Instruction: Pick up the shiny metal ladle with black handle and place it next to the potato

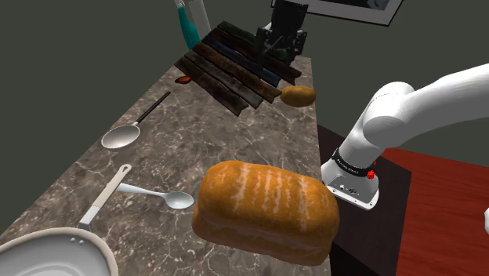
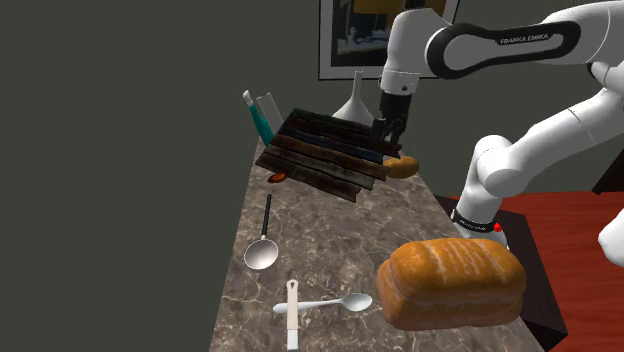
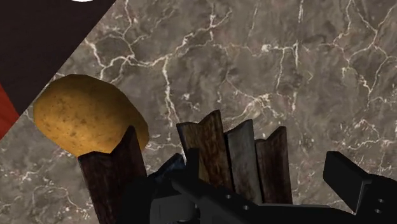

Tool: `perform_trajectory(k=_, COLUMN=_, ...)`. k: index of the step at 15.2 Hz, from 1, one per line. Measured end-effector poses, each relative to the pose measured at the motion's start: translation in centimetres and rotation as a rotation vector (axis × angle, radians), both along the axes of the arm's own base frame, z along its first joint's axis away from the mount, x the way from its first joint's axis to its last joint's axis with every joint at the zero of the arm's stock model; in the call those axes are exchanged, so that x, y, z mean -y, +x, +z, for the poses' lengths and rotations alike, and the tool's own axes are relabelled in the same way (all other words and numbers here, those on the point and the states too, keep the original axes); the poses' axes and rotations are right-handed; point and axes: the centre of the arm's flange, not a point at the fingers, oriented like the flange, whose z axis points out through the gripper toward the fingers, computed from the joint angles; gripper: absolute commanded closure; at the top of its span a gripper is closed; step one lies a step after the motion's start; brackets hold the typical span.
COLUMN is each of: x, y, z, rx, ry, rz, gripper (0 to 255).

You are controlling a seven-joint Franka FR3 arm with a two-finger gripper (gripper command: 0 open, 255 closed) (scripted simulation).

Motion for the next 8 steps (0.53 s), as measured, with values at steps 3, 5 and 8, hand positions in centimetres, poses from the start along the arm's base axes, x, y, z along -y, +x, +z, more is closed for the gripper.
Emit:
perform_trajectory(k=3, x=-3.5, y=0.6, z=-1.3, rx=0.009, ry=-0.012, rz=-0.077, gripper=0)
perform_trajectory(k=5, x=-6.3, y=1.9, z=-1.7, rx=0.015, ry=-0.019, rz=-0.126, gripper=0)
perform_trajectory(k=8, x=-9.5, y=3.6, z=-2.8, rx=0.024, ry=-0.031, rz=-0.202, gripper=0)
